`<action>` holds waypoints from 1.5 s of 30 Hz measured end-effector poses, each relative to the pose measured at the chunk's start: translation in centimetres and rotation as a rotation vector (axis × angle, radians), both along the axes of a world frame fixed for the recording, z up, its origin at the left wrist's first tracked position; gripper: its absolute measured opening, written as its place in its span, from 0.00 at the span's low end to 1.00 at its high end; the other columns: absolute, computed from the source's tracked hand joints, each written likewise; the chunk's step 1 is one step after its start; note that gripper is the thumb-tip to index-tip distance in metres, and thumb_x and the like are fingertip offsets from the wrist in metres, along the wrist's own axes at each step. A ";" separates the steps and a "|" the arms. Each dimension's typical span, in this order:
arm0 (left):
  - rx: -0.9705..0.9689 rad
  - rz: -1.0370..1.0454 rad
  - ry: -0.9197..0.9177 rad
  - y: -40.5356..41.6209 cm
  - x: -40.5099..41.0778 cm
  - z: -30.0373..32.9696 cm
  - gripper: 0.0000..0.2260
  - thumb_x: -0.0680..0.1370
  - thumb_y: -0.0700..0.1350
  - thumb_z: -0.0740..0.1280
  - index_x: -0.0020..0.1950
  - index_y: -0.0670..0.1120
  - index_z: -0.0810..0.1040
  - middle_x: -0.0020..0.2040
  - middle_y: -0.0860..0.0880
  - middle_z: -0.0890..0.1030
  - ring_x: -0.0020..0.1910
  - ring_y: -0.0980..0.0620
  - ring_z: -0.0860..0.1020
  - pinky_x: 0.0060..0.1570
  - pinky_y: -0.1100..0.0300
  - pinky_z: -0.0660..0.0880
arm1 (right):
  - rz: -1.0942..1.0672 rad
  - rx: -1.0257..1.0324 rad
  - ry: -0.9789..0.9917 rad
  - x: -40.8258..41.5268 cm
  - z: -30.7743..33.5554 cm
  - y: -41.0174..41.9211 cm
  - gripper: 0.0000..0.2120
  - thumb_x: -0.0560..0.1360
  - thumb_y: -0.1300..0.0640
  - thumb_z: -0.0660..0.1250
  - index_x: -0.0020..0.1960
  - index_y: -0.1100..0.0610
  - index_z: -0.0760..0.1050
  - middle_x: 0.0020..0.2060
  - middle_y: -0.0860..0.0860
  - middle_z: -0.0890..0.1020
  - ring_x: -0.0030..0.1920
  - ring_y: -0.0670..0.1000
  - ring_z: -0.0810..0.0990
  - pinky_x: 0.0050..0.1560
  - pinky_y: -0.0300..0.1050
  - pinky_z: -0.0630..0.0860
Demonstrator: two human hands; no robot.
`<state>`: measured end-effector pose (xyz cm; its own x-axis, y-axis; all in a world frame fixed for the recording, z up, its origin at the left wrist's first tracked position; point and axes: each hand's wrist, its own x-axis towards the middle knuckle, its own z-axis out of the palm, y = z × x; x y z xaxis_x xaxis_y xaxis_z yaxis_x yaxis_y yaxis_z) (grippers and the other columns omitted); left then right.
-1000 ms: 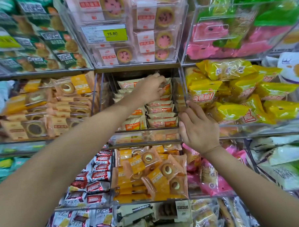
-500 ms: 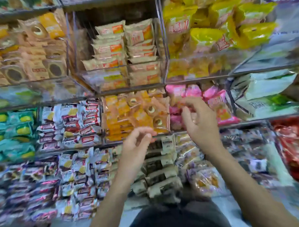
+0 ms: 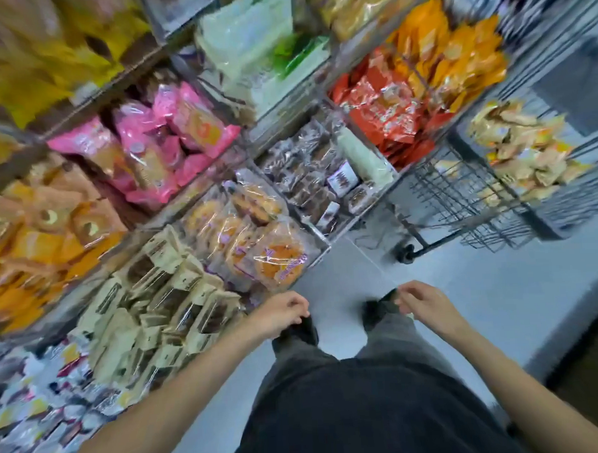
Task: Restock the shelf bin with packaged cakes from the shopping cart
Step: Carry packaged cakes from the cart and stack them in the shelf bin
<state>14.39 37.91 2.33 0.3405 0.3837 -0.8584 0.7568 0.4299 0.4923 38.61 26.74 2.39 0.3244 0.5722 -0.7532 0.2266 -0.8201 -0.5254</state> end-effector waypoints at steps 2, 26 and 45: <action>0.034 -0.014 0.002 0.0 4.0 0.1 0.04 0.78 0.38 0.63 0.44 0.44 0.75 0.42 0.50 0.77 0.38 0.58 0.75 0.30 0.78 0.69 | 0.046 -0.035 -0.028 3.7 -0.2 -2.0 0.06 0.78 0.63 0.60 0.49 0.61 0.75 0.42 0.55 0.80 0.43 0.53 0.76 0.37 0.31 0.70; 0.663 -0.932 -0.121 10.5 51.9 -6.3 0.10 0.79 0.39 0.58 0.58 0.40 0.74 0.59 0.42 0.77 0.54 0.44 0.77 0.46 0.60 0.69 | -0.396 0.102 -0.024 32.6 -1.4 1.6 0.09 0.79 0.57 0.57 0.53 0.55 0.75 0.44 0.49 0.79 0.45 0.49 0.76 0.40 0.35 0.69; 0.685 -1.231 0.381 15.9 59.2 -28.3 0.31 0.73 0.47 0.71 0.69 0.42 0.60 0.66 0.42 0.61 0.65 0.41 0.64 0.56 0.49 0.71 | -0.713 -0.041 0.152 38.1 -13.5 6.7 0.07 0.79 0.52 0.56 0.49 0.44 0.72 0.42 0.44 0.80 0.36 0.40 0.80 0.37 0.39 0.70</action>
